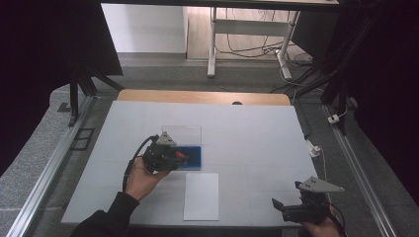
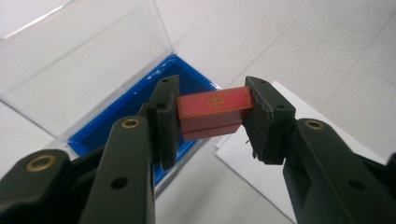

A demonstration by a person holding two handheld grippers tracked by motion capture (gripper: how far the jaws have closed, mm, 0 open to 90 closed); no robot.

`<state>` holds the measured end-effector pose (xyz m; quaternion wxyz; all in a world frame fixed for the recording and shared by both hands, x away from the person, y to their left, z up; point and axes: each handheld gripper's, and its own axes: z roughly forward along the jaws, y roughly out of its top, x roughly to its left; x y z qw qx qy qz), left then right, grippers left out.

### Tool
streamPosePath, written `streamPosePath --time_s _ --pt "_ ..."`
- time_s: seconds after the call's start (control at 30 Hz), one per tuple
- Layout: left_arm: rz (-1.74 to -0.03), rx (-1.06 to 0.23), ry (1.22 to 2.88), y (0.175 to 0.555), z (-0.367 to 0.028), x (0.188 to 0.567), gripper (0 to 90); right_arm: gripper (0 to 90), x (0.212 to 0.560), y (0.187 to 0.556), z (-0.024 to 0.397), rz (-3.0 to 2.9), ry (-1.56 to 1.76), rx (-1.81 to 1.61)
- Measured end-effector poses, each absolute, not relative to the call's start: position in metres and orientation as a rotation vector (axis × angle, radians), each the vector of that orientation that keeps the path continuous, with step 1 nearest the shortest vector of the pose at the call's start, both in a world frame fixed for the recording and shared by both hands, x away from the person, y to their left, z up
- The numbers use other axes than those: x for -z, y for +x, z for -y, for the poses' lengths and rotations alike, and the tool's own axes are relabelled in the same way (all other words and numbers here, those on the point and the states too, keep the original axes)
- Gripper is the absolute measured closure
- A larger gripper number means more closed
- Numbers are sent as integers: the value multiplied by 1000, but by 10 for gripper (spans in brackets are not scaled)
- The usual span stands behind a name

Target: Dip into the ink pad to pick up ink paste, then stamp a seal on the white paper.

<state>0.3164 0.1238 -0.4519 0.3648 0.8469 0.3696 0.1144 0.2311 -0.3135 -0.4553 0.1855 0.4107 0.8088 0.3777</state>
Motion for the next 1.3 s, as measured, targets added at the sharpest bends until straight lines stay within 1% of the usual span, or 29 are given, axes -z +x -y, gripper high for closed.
streamPosePath --time_s 0.43,0.87,1.3 --pt "-870 -252 2207 298 -108 449 576 0 455 231 313 -2281 1155 -1060" --pt "-808 -202 2240 288 -95 454 576 0 455 231 313 -2280 1157 -1064" --pt "-762 -192 2253 277 -81 461 578 0 455 231 313 -2284 1154 -1060"
